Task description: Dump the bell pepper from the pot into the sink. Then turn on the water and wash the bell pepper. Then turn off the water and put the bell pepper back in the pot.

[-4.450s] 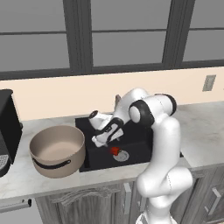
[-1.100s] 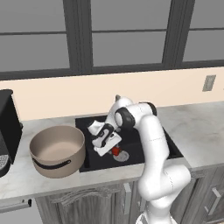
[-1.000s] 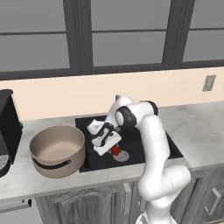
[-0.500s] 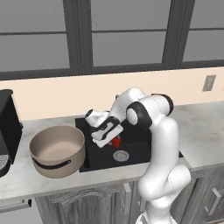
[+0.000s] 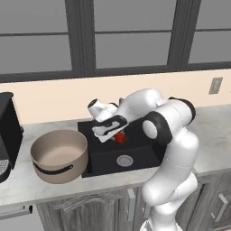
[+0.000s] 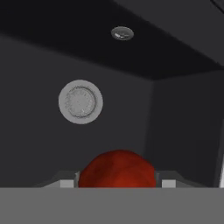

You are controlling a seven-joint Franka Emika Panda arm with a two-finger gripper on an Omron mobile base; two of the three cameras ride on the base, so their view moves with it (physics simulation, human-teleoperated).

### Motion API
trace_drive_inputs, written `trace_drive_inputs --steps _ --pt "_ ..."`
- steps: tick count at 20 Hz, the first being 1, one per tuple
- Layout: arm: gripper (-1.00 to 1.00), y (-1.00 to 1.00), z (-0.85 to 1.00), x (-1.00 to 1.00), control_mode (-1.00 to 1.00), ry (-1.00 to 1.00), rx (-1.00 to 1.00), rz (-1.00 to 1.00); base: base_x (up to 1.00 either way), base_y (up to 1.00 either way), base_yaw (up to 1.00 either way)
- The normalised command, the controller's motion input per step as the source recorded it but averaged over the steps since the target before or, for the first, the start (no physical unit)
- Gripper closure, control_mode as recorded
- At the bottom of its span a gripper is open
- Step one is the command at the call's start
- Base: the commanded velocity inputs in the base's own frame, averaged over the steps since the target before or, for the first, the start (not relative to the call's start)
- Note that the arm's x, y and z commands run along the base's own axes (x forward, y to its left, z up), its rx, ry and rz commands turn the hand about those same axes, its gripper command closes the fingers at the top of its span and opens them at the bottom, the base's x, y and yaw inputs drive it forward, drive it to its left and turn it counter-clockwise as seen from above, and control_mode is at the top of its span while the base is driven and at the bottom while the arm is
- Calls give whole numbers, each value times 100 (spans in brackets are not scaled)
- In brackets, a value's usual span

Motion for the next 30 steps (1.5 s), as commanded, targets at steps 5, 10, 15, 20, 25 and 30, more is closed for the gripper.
trace_drive_inputs --steps 5,10,15,20,25,30 --pt "100 37 77 -7 -100 0 6 0 0 0 0" --pt "100 44 78 -12 -100 0 6 0 0 0 0" --pt "100 60 69 -20 -100 0 8 0 0 0 0" --pt "100 74 59 -26 -100 0 7 0 0 0 0" --pt "100 87 51 -23 -100 0 5 0 0 0 0" --pt "100 87 38 -28 -100 0 4 0 0 0 0"
